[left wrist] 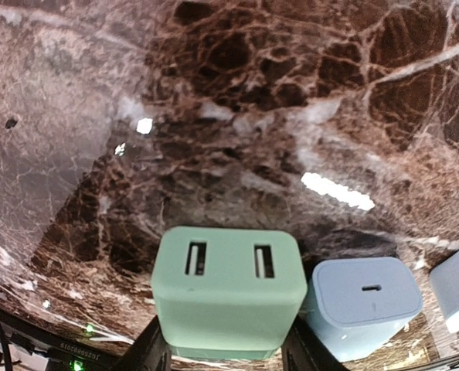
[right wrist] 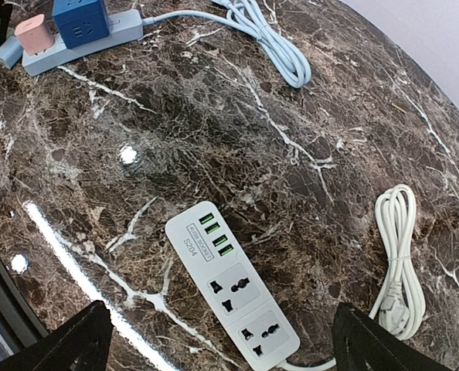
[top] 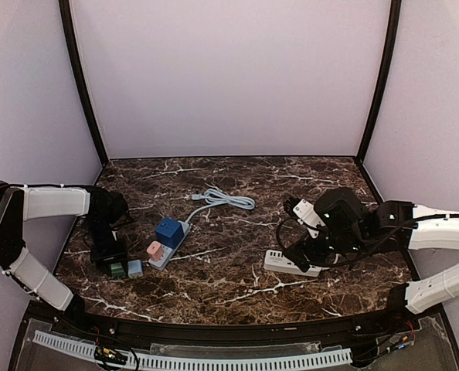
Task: Insert the plug
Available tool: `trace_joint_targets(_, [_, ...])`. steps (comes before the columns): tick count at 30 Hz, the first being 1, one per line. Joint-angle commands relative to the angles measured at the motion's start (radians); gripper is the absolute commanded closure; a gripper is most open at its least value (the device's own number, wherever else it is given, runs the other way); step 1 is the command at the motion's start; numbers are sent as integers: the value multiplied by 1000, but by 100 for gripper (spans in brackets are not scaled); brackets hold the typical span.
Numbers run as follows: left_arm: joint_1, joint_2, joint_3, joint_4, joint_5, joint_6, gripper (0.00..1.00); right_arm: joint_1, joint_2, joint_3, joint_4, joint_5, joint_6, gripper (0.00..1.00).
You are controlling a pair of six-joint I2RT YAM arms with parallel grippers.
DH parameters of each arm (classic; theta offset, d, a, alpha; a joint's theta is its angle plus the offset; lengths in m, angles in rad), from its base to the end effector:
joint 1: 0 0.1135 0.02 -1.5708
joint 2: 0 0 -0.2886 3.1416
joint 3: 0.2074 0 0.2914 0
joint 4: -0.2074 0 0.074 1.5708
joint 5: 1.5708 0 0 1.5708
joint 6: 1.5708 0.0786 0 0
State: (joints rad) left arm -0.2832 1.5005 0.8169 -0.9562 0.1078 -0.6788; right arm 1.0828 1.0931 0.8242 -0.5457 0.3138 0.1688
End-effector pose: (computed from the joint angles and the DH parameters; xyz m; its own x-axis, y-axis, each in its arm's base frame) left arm 0.2360 -0.0775 0.1160 -0.9155 -0.3837 0.1211 -0.3907 0.9196 -0.0403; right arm 0.1528 0.2362 0.2437 -0.4607 -0.5270 -0.7141 -0.6730 0.7320 -0.1061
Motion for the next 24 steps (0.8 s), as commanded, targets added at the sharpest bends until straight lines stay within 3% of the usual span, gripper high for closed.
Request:
trace_joint_targets(1, [4, -2, 34, 38, 7, -44, 51, -6, 13, 21, 38, -4, -12, 2])
trace_joint_targets(4, [6, 7, 40, 47, 3, -51, 47, -7, 17, 25, 40, -4, -10, 1])
trace_joint_targets(7, [-3, -4, 33, 53, 8, -45, 32, -7, 15, 26, 40, -3, -6, 1])
trace_joint_targets(11, [-17, -66, 8, 58, -5, -18, 21, -7, 1, 14, 39, 0, 3, 1])
trace_joint_targets(24, [-70, -180, -96, 121, -126, -41, 30, -7, 23, 23, 55, -6, 0, 1])
